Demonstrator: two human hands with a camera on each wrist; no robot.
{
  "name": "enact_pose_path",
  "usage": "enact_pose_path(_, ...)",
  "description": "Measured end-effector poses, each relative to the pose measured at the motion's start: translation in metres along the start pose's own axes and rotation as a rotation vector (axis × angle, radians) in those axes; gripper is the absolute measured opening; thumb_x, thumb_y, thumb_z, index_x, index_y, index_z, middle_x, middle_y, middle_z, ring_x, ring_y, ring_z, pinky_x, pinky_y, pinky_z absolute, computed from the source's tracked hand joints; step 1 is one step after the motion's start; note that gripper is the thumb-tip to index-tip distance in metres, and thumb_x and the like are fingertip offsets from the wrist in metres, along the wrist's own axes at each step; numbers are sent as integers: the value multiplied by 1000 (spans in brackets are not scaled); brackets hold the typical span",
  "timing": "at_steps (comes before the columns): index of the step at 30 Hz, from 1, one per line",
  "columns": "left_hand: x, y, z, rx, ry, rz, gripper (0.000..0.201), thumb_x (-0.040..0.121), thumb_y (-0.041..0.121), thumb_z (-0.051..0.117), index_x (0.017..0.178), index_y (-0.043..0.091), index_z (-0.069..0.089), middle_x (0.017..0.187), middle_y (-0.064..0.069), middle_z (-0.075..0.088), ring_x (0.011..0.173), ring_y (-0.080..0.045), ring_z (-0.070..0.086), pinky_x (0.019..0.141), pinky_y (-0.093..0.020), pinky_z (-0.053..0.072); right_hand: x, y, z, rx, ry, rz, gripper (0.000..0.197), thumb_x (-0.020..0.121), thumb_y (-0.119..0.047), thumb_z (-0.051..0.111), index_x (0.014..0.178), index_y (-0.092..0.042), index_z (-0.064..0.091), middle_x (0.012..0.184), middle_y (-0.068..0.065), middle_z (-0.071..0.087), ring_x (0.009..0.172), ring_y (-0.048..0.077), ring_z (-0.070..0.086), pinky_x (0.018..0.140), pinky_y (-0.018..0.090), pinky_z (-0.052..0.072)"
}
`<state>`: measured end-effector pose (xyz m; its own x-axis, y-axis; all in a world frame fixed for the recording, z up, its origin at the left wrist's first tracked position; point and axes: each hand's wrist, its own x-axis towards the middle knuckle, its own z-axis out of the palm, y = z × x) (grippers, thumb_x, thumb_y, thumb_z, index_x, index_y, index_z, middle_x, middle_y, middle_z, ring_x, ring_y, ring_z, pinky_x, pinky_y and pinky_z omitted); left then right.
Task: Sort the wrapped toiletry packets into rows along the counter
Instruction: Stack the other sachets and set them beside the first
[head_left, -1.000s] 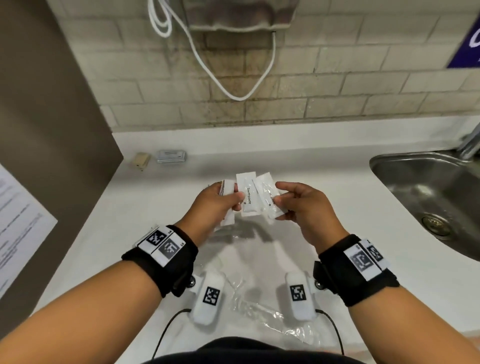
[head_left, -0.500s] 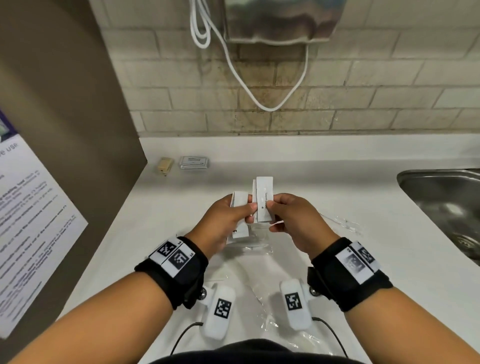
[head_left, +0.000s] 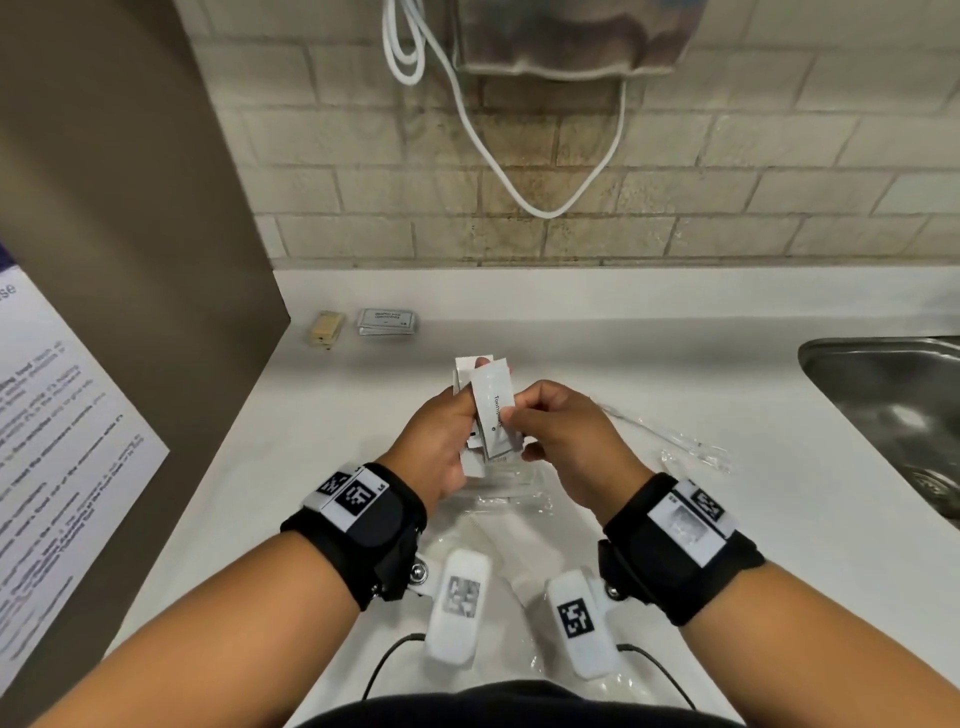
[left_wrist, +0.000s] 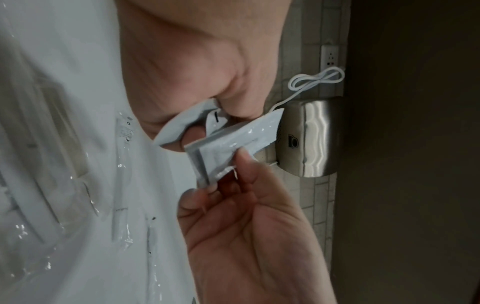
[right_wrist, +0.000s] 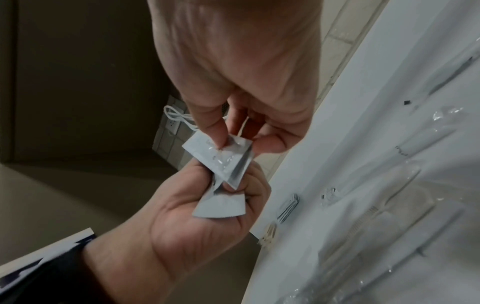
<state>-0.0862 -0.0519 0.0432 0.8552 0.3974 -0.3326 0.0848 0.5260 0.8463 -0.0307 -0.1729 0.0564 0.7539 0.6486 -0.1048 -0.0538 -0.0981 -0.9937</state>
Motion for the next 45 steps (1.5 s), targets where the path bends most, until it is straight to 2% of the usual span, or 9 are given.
enact_pose_path(6,-4,3,-11,99,-7,-39,53,88,67,41,71,20,60,55,2,52,45,-8,45,34,-15,25,1,-3,10,-67,37,-72,21,86,-4,62,71,-16,52,65,-1,56,59,13,50,55,22,40)
enact_pose_path(10,-4,14,-29,77,-69,-158,65,79,76,42,86,14,61,65,0,49,49,-8,41,34,-15,22,8,-11,-14,-906,93,-737,9,85,-10,56,76,-13,57,74,1,61,70,20,52,62,34,45)
enact_pose_path(13,-8,22,-39,115,-83,-216,37,76,47,69,83,12,61,68,-2,61,50,-9,50,33,-14,25,17,-8,-39,-1460,-11,-1240,11,81,-3,56,77,-13,60,85,1,66,73,26,56,64,35,39)
enact_pose_path(18,-12,23,-31,192,-20,-71,17,82,-4,66,87,12,63,75,-3,70,62,-13,67,37,-17,35,18,-2,-61,-1523,6,-1378,14,80,0,61,80,-13,66,91,-1,70,74,25,61,67,32,39)
enact_pose_path(23,-12,17,-25,180,-2,92,24,90,-4,56,105,11,65,92,-4,72,59,-6,65,42,-17,36,16,-2,-64,-1172,58,-1019,14,80,3,57,82,-7,66,86,6,67,75,31,60,66,38,47)
enact_pose_path(27,-10,17,-28,243,51,116,24,91,-2,53,103,13,67,93,-4,71,56,-5,61,44,-18,36,14,-13,-67,-659,138,-446,23,90,-8,60,78,-28,58,85,-3,64,76,9,59,68,17,44)
enact_pose_path(30,-7,19,-33,471,52,87,19,87,1,59,95,15,68,86,-5,68,62,-12,56,45,-20,38,18,-33,-65,-622,71,-438,30,89,-6,60,77,-33,58,83,-10,61,69,-5,56,65,5,40)
enact_pose_path(34,-9,29,-26,625,-93,106,12,85,5,66,95,12,68,68,5,67,54,-5,56,46,-18,40,28,-53,-45,-908,-209,-402,13,89,-11,59,83,-23,61,87,-11,55,78,7,55,72,19,43)
enact_pose_path(45,0,26,-40,-162,92,-66,29,87,8,38,110,4,55,81,-11,63,47,-12,44,41,-18,33,37,4,-14,-446,-75,87,23,96,-5,33,108,-17,49,64,1,47,52,11,47,42,17,32)
